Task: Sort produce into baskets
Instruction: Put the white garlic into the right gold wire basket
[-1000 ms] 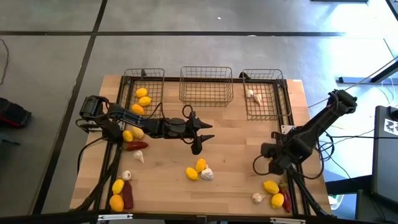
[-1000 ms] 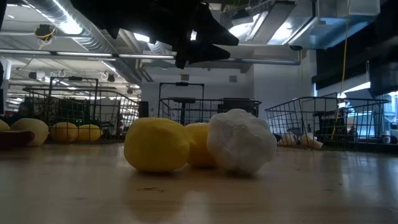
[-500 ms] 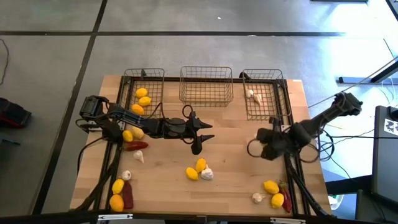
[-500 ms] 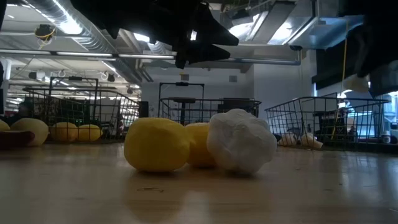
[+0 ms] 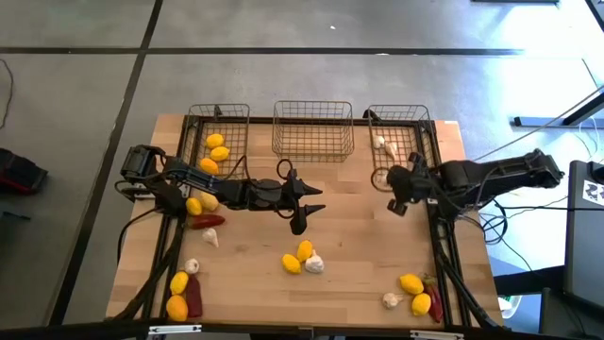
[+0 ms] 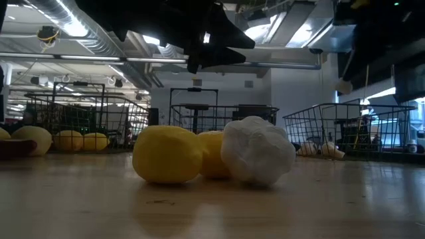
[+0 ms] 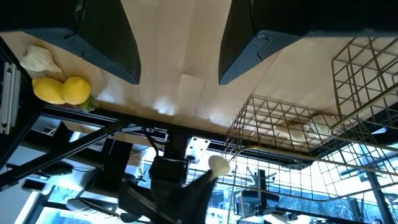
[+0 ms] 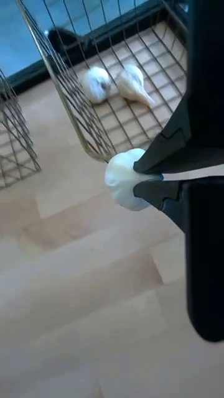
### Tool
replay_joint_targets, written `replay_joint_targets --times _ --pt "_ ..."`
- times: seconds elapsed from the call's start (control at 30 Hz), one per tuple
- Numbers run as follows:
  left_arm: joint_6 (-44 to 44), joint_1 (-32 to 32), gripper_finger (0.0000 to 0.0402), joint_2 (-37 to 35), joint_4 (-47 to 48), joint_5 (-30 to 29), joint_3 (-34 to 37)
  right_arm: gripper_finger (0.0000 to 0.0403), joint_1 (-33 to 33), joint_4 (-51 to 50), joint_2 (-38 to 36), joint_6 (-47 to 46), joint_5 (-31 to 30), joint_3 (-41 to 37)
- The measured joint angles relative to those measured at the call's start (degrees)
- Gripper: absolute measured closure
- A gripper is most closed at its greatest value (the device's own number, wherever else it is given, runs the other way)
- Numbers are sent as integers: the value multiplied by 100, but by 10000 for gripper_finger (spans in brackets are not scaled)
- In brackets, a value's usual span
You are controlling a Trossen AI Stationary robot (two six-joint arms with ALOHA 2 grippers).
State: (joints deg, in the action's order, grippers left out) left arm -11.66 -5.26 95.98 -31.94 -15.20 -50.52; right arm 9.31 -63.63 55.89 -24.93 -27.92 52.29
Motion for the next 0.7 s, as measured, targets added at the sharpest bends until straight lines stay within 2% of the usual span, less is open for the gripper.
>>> replay_joint_targets --times 0.47,0.7 --pt "4 1 190 0 0 0 0 393 -1995 979 -47 1707 14 0" --pt "39 2 190 0 0 0 0 393 -3164 1201 -35 2397 612 0"
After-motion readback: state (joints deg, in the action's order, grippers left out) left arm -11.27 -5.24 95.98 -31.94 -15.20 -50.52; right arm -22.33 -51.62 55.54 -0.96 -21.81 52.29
